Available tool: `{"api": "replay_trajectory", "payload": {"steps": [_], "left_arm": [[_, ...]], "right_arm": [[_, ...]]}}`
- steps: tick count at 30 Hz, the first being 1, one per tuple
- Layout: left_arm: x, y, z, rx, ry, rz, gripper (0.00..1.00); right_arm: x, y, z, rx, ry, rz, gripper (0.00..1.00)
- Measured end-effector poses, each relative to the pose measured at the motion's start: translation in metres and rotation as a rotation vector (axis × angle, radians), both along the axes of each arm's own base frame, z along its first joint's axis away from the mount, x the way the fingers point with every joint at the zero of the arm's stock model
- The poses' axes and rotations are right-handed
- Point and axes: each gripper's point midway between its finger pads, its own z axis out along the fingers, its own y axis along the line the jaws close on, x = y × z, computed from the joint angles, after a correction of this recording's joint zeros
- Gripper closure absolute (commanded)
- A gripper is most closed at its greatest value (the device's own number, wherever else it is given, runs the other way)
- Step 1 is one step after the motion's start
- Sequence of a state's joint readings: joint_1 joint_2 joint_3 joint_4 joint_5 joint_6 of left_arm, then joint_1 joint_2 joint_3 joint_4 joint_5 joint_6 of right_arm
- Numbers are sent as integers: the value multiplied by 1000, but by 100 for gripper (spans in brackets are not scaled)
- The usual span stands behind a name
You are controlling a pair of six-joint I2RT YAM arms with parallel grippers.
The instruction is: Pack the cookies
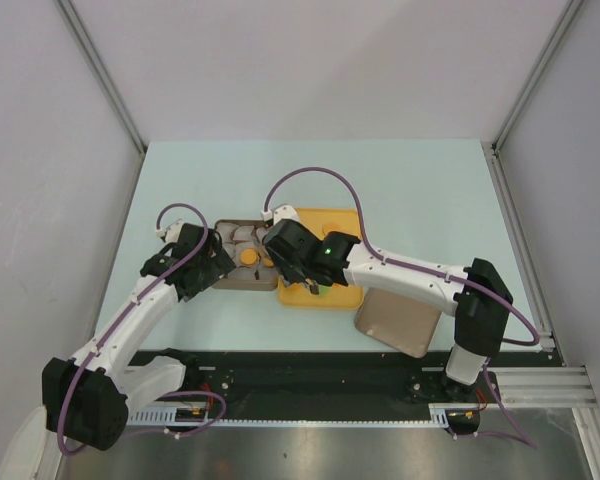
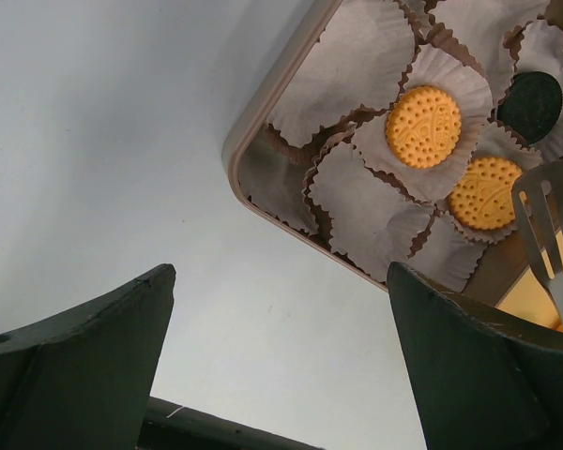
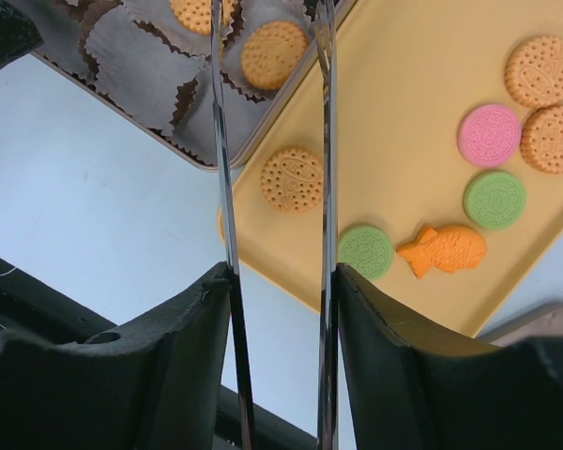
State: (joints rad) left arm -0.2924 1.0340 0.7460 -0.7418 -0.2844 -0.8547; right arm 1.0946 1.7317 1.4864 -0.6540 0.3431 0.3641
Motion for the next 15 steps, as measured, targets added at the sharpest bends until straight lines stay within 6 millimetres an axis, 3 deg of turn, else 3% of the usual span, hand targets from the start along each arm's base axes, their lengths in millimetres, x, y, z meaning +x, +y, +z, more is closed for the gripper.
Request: {"api": "replay_trajectory", "payload": {"steps": [9, 12, 15], "left_arm": [[0, 0, 0, 0, 0, 0, 0], [0, 0, 0, 0, 0, 0, 0], [0, 0, 0, 0, 0, 0, 0]], "right_arm": [[5, -7, 10, 0, -35, -29, 48], [11, -19, 33, 33, -73, -61, 48], [20, -45, 60, 89, -115, -124, 48]]}}
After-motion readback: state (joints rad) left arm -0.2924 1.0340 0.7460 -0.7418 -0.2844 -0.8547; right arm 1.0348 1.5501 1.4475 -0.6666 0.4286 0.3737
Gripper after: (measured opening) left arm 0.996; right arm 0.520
